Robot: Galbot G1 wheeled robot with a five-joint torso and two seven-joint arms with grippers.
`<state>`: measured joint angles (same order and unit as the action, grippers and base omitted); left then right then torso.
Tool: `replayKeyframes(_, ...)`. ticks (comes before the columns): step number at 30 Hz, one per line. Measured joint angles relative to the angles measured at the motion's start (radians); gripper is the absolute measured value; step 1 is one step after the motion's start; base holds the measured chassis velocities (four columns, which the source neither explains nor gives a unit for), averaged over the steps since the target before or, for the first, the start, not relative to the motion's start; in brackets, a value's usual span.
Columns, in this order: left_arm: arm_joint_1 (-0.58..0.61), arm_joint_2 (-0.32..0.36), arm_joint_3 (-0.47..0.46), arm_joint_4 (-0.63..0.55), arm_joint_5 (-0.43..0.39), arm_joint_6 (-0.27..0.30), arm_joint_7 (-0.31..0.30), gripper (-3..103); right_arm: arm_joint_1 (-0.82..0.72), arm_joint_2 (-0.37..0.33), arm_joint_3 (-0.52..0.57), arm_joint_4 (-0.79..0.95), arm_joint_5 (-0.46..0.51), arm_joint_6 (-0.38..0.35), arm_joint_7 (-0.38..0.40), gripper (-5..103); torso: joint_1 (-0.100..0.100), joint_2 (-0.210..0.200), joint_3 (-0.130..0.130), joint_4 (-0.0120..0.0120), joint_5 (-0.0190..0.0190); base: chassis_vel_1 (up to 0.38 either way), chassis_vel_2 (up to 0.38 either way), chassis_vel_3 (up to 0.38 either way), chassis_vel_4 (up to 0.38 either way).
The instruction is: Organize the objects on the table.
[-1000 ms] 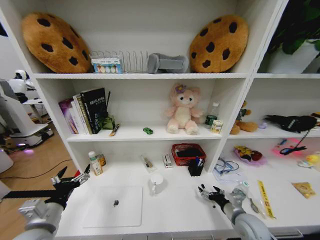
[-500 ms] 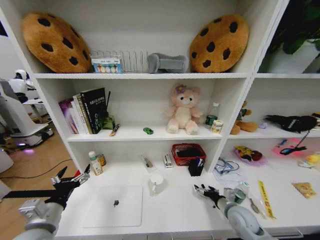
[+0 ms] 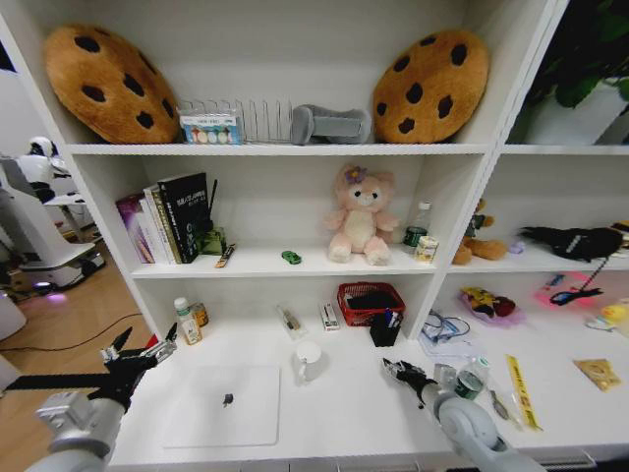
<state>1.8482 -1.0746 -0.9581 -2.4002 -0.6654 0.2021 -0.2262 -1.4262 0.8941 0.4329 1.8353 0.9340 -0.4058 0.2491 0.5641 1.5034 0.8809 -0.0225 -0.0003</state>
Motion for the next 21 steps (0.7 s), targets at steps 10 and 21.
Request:
replayKeyframes(10,0.000,0.000,0.000,0.000,0.000,0.000,0.000,100,-0.013,0.000,-0.007,0.009,-0.004,0.013,0.022,14,0.000,0.000,0.000,-0.0001,0.0003,0.000,0.000,0.000,0.000)
replayKeyframes(21,0.000,0.000,0.000,0.000,0.000,0.000,0.000,100,0.096,-0.029,-0.052,0.052,-0.104,0.213,-0.097,13,0.000,0.000,0.000,0.0000,0.0006,0.000,0.000,0.000,0.000)
